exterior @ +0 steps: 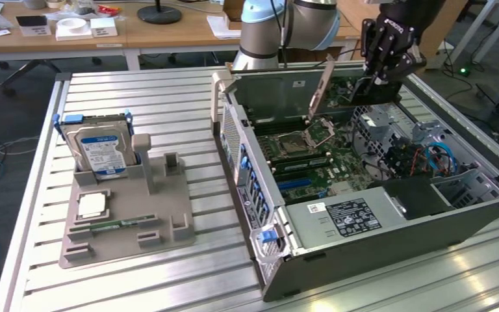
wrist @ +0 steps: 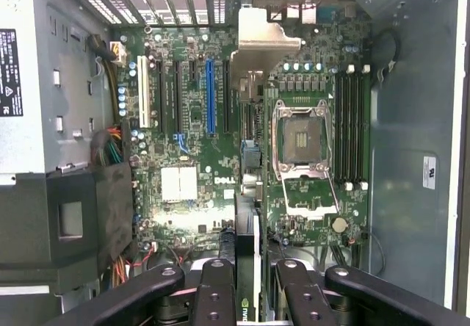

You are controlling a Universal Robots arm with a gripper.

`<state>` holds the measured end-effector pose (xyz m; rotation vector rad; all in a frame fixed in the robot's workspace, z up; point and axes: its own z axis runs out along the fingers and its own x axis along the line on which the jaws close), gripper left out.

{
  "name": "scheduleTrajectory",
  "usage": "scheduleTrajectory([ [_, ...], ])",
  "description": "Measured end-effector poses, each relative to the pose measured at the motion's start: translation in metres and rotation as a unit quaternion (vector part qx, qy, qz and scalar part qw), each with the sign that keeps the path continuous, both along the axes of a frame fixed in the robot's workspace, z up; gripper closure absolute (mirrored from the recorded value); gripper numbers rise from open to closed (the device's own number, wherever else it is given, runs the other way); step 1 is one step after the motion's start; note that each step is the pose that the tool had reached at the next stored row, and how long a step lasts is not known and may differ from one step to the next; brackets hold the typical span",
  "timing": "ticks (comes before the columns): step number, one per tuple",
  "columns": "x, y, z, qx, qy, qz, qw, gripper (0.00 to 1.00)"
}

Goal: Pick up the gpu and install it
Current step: 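Insert the gpu into the slot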

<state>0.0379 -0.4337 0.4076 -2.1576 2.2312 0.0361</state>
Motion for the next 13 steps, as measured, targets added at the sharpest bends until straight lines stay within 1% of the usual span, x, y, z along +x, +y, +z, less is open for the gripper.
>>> scheduleTrajectory([
  [5, -0.0056, 0.0000, -0.0016, -0.0001, 0.0000, 0.000, 1.0000, 0.74],
  [13, -0.0090, 0.0000, -0.0079, -0.0001, 0.0000, 0.000, 1.0000, 0.74],
])
